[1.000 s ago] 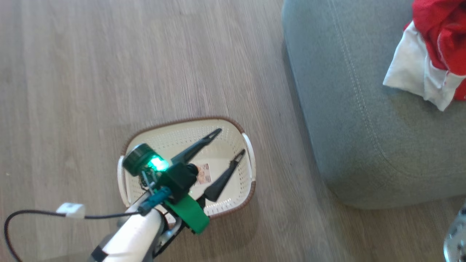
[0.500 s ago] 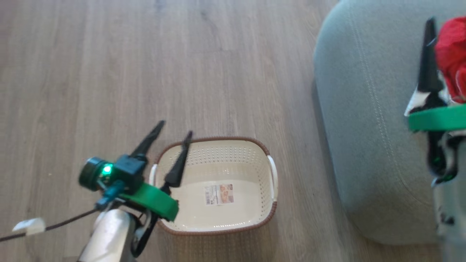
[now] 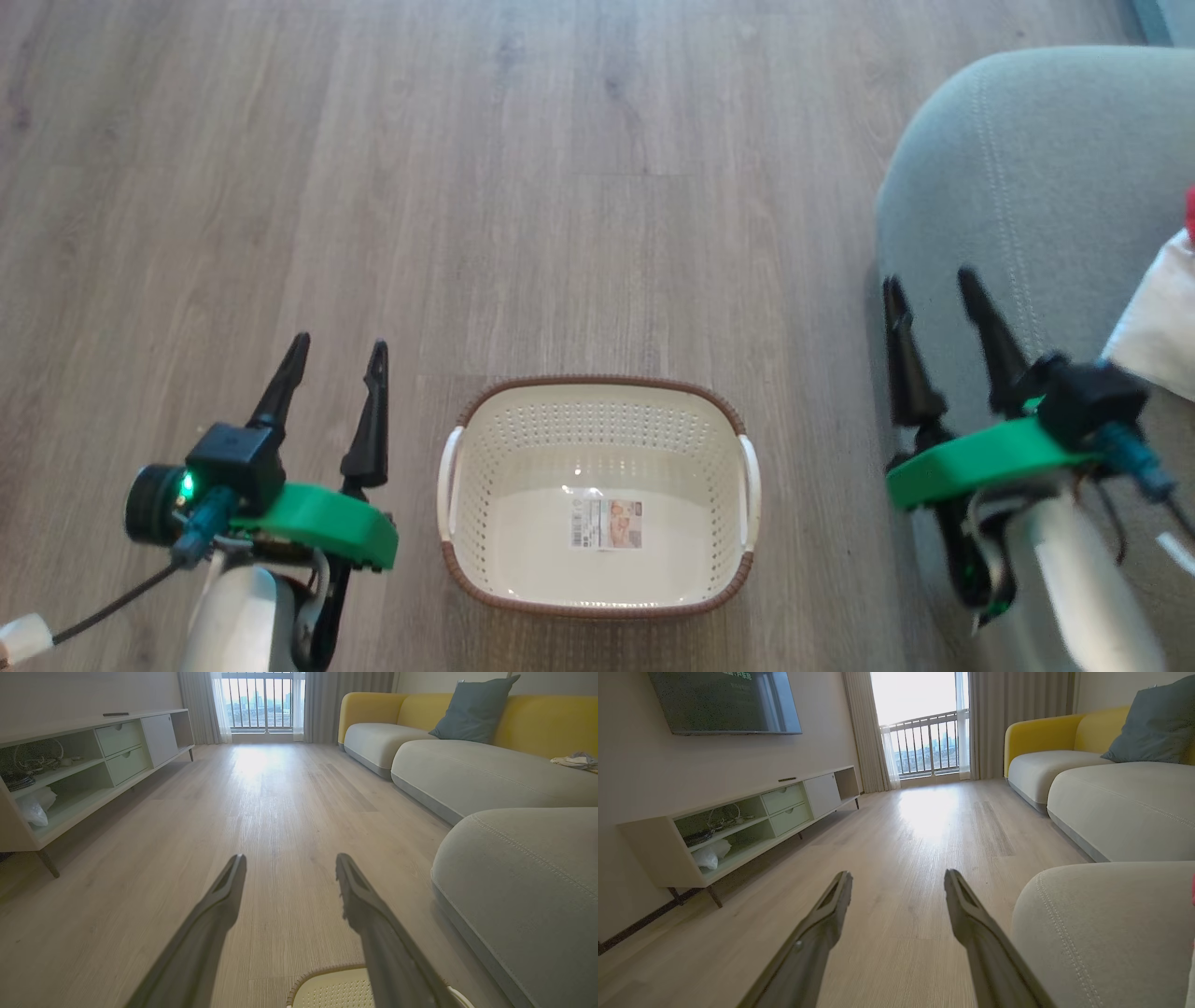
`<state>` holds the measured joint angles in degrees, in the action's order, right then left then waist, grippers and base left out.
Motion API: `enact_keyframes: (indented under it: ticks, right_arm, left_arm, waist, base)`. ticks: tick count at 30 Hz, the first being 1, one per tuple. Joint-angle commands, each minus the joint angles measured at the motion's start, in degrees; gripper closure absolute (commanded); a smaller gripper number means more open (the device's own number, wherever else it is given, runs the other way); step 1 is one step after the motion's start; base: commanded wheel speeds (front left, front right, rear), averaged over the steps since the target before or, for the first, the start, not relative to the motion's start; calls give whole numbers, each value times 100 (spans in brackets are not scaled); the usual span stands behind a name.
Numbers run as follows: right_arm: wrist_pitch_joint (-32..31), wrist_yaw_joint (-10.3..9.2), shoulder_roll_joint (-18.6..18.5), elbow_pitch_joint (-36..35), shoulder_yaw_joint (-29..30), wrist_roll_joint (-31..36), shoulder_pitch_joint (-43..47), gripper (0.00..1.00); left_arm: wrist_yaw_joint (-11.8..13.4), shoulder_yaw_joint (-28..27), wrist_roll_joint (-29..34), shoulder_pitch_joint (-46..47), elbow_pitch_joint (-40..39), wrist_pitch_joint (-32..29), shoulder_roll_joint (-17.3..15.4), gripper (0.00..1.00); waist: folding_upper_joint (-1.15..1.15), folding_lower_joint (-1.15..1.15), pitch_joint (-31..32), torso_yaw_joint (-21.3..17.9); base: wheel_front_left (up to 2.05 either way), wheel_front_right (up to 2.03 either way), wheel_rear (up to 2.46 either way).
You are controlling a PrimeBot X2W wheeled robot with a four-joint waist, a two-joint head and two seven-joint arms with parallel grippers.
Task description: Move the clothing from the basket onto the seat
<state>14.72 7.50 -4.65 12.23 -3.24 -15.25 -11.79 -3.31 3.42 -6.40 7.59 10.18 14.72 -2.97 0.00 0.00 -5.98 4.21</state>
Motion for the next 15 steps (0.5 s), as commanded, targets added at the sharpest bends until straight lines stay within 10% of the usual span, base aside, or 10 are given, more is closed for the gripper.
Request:
enact_keyframes:
  ticks: [1, 15]
  right_arm:
    - [28, -1, 64, -12, -195, 93, 10, 0]
    - [28, -1, 175, 495, -397, 284, 225, 0]
  left_arm:
    - [12, -217, 40, 62, -177, 28, -5, 0]
    - [39, -80, 139, -159, 8, 28, 8, 0]
  waist:
    - [0, 0, 31, 100]
    - [0, 0, 172, 271]
  base:
    - [0, 0, 0]
    - [0, 0, 0]
